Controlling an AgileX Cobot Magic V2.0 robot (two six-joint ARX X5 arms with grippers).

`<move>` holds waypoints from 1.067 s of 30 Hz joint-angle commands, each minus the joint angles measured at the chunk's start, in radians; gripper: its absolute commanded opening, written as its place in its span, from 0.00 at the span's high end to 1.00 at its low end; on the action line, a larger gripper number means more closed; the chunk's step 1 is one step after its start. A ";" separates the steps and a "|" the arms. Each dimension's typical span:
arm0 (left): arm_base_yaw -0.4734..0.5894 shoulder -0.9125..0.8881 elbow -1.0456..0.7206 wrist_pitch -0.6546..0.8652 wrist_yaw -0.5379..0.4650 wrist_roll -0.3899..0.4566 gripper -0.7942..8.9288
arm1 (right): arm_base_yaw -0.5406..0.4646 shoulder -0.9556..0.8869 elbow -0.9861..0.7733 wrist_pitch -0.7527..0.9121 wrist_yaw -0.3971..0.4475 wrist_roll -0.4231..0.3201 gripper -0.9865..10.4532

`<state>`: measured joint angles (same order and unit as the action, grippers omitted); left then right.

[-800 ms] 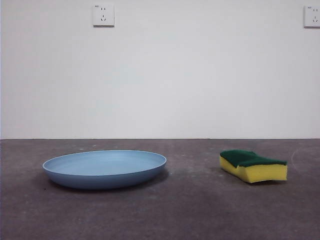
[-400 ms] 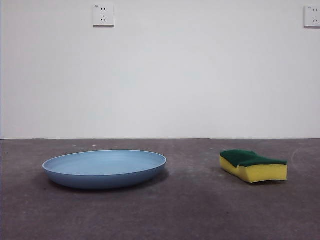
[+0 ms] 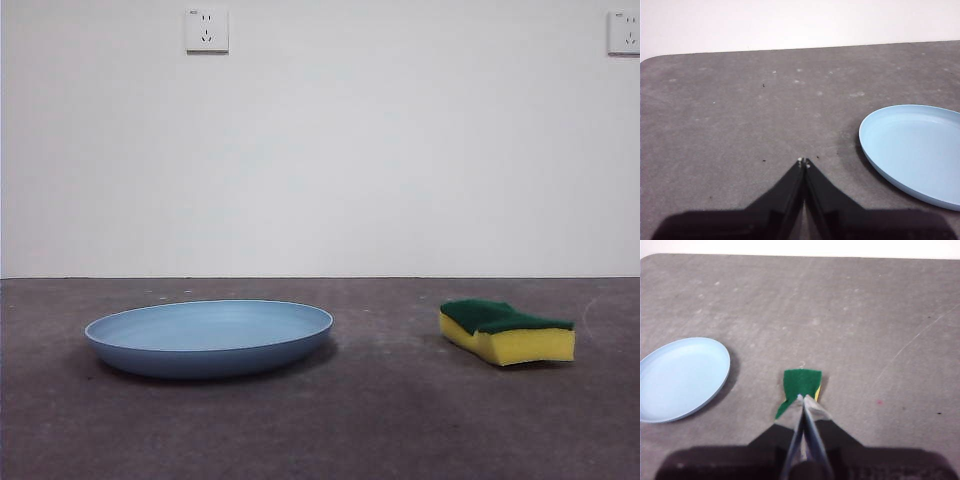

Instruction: Pick up the plate,pick up the cloth,clean the plate with the cloth

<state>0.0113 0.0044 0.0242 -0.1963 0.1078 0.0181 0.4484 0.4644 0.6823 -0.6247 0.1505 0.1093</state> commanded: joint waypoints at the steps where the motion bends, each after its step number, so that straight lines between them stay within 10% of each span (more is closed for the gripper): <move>1: 0.003 -0.003 -0.014 0.001 -0.001 0.003 0.92 | -0.032 -0.018 -0.008 0.012 0.013 -0.037 0.91; 15: 0.003 -0.003 -0.014 0.001 -0.001 0.003 0.92 | -0.344 -0.277 -0.377 0.455 -0.178 -0.120 0.91; 32: 0.003 -0.003 -0.014 0.001 -0.001 0.003 0.92 | -0.349 -0.448 -0.629 0.458 -0.178 -0.100 0.91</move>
<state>0.0113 0.0044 0.0242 -0.1963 0.1078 0.0181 0.0986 0.0208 0.0635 -0.1715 -0.0269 0.0032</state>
